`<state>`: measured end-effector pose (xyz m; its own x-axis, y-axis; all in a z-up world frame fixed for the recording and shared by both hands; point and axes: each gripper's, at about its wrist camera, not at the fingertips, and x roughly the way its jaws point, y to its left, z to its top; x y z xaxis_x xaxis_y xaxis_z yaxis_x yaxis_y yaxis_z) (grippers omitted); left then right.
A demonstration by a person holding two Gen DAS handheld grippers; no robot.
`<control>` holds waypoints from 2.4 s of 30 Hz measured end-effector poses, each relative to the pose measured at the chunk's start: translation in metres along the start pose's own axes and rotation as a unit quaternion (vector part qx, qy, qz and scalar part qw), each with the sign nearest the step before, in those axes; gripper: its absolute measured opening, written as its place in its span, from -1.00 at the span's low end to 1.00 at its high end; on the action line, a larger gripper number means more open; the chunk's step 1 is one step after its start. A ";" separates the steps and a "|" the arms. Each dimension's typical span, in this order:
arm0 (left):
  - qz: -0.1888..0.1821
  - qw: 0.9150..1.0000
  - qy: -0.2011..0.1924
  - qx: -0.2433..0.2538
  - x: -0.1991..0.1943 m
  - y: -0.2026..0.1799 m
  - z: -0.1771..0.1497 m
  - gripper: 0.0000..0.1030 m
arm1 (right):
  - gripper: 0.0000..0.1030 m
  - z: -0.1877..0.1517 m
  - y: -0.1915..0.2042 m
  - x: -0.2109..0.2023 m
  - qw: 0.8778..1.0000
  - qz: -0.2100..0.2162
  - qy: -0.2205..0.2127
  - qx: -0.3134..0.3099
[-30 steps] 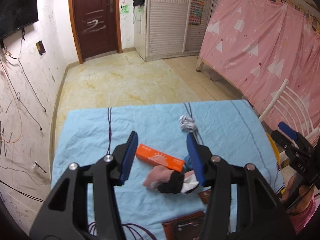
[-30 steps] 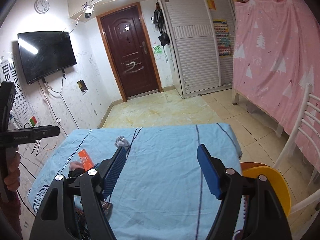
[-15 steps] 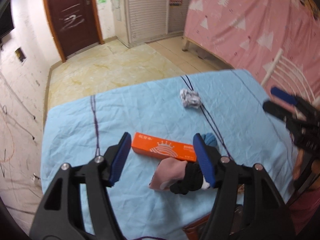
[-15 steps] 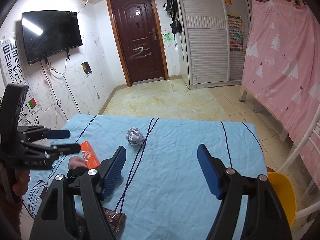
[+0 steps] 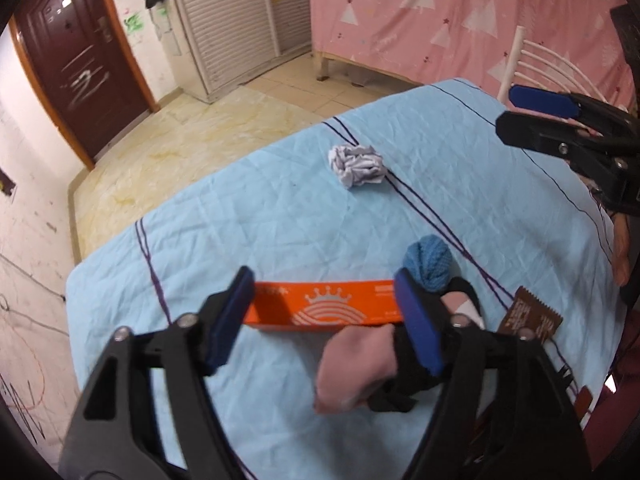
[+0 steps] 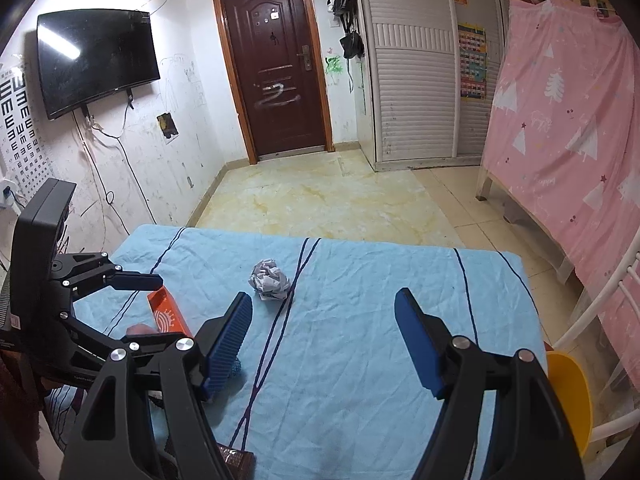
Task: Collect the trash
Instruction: 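Grasp the crumpled white paper with the right tool while the left holds the box, then carry both items to the bucket and open the right tool to drop the paper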
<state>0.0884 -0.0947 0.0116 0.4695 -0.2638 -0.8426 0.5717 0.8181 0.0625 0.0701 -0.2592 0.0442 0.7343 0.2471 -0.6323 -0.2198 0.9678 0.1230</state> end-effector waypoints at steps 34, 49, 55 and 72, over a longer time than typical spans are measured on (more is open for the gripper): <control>-0.046 0.998 -0.018 0.028 0.018 0.003 0.004 0.88 | 0.31 0.033 0.030 0.076 0.997 -0.001 0.057 -0.043; -0.082 0.996 -0.033 0.016 0.003 0.000 -0.008 0.76 | 0.31 0.031 0.046 0.124 0.992 0.015 0.111 -0.060; -0.086 0.994 -0.073 -0.011 -0.023 0.019 -0.008 0.76 | -0.02 0.028 0.049 0.132 0.990 0.006 0.122 -0.064; -0.023 0.995 -0.088 -0.042 -0.055 0.029 -0.010 0.76 | -0.49 0.026 0.042 0.088 0.996 0.005 0.067 -0.057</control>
<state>0.0728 -0.0514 0.0545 0.5583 -0.3812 -0.7368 0.5410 0.8406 -0.0250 0.1418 -0.1951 0.0135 0.6404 0.2411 -0.7293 -0.3044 0.9514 0.0472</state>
